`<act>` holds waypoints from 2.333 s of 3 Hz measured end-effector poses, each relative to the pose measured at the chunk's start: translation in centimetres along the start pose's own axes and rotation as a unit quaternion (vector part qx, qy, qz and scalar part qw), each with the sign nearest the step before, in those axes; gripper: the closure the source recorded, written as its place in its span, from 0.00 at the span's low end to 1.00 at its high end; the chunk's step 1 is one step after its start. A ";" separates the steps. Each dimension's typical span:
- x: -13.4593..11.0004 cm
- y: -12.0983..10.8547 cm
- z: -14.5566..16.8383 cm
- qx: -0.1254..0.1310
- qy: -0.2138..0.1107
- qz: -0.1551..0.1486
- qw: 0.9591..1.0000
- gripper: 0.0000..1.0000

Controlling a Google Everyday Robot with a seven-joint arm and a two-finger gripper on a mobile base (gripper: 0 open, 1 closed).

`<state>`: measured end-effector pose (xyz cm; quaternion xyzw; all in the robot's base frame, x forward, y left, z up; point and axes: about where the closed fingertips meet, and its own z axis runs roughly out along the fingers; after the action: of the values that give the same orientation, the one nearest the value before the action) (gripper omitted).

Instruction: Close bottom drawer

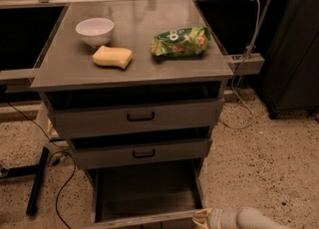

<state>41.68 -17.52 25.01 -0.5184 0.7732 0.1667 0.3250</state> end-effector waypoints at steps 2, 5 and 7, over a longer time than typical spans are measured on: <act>0.6 2.4 2.0 -0.033 -0.002 -0.019 0.999 1.00; 2.7 2.0 8.6 -0.046 0.000 -0.056 0.997 1.00; 2.7 1.9 8.7 -0.045 0.000 -0.056 0.997 0.58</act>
Offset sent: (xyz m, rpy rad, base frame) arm -0.0344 0.0330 -0.0480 0.0194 0.0486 0.1494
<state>42.14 -13.43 16.62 -0.5750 0.7345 0.1834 0.3103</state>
